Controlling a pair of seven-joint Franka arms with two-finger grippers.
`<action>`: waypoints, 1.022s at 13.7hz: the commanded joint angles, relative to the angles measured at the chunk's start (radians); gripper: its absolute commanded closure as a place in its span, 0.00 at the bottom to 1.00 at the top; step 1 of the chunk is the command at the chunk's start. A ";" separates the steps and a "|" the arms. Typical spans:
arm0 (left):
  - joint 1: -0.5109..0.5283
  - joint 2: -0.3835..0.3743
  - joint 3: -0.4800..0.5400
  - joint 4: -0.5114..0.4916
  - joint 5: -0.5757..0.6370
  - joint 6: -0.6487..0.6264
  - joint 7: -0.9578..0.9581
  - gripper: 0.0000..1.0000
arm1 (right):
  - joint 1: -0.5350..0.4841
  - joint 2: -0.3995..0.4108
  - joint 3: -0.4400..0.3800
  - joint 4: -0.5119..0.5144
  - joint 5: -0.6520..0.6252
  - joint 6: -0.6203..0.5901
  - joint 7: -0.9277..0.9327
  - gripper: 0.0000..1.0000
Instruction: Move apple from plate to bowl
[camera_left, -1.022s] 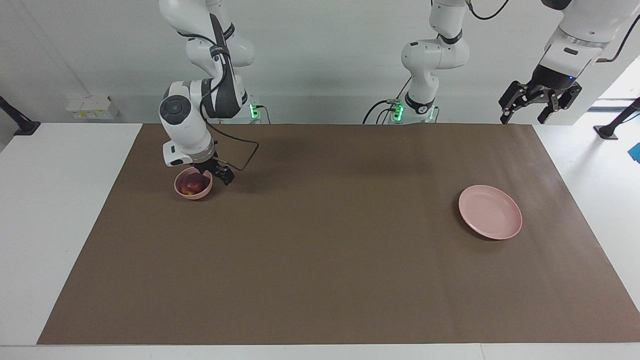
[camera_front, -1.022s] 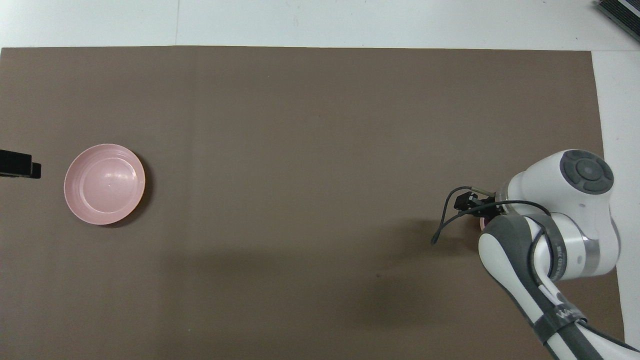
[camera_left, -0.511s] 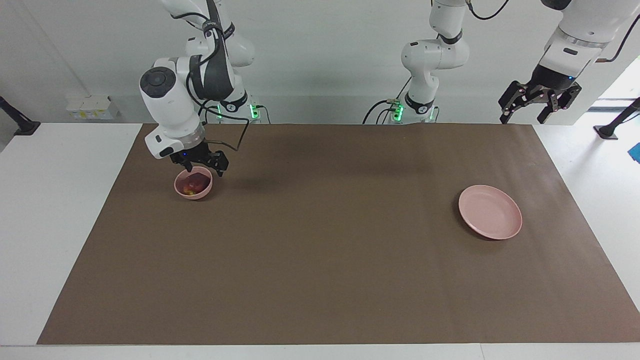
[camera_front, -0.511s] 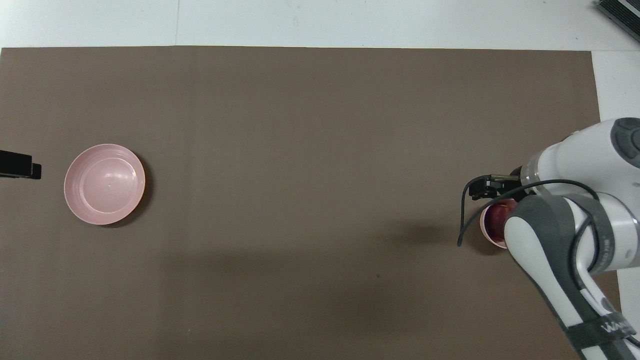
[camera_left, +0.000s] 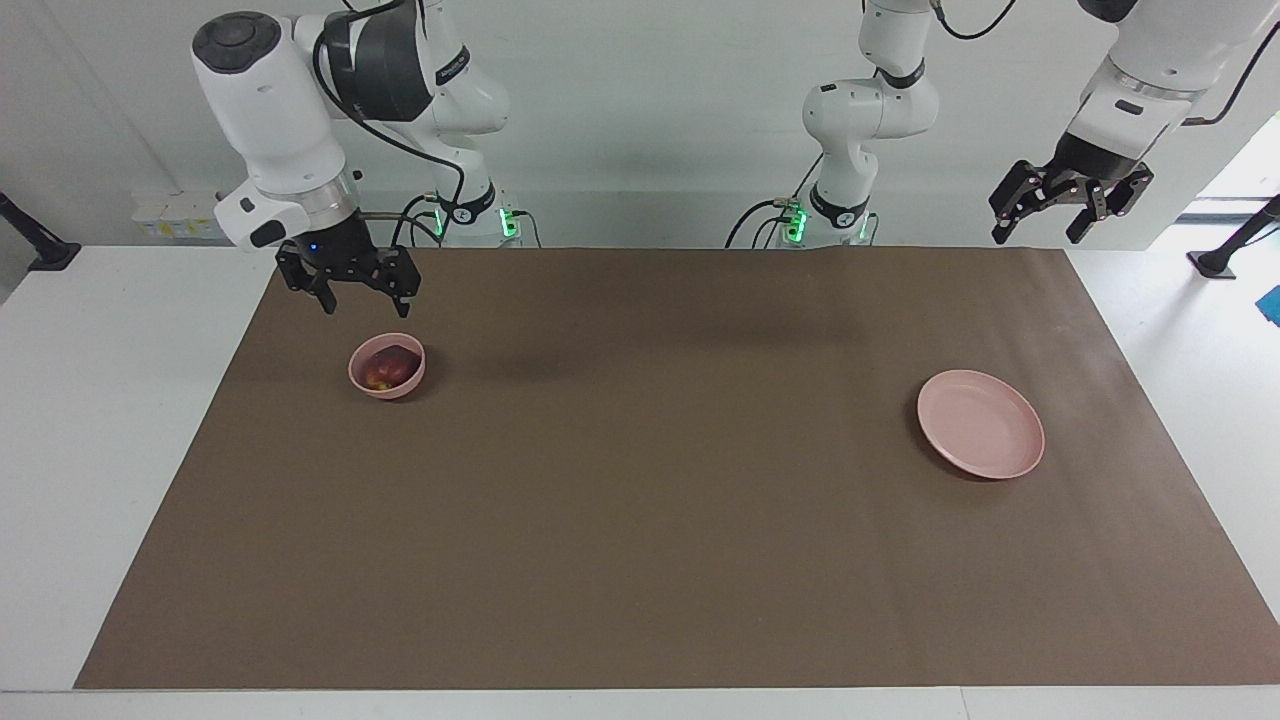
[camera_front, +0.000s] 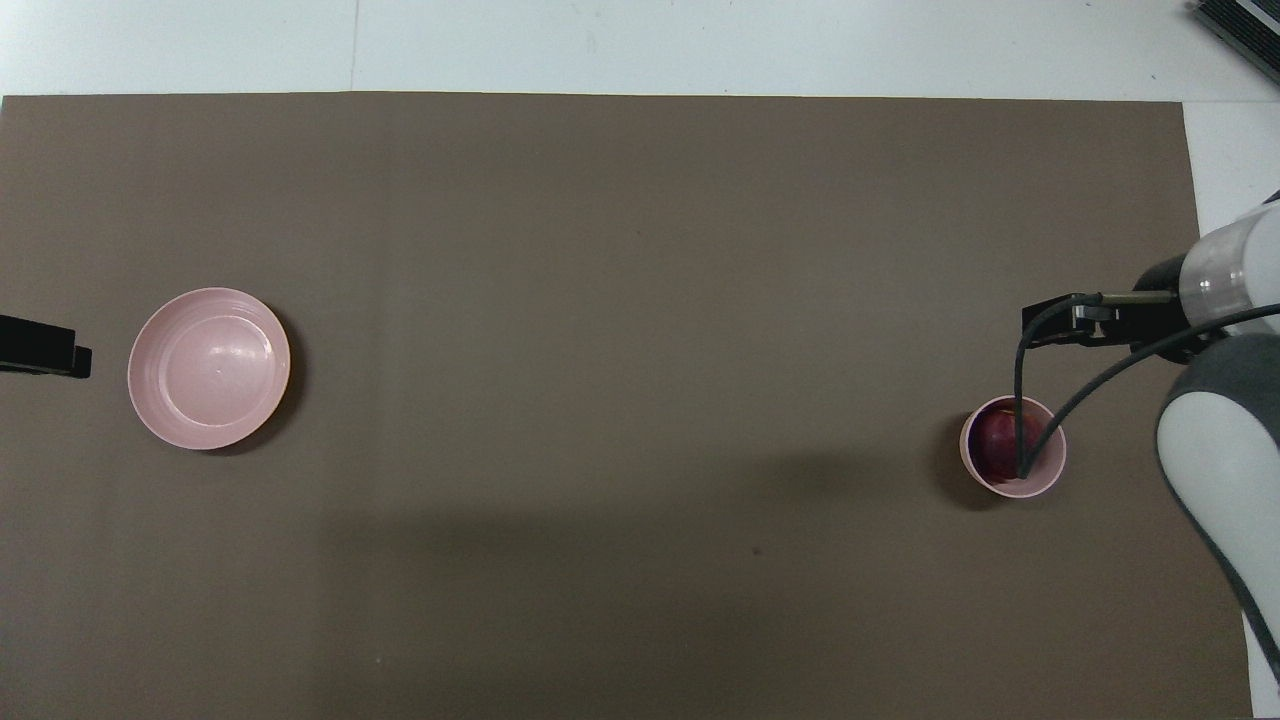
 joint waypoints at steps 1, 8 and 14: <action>-0.004 -0.002 0.002 0.011 0.012 -0.024 -0.006 0.00 | -0.011 0.017 -0.020 0.103 0.012 -0.127 -0.026 0.00; 0.008 -0.002 0.009 0.011 0.012 -0.024 -0.006 0.00 | -0.016 0.000 -0.027 0.170 0.021 -0.224 -0.017 0.00; 0.008 -0.002 0.009 0.011 0.012 -0.024 -0.006 0.00 | -0.013 0.011 -0.021 0.187 0.034 -0.309 -0.023 0.00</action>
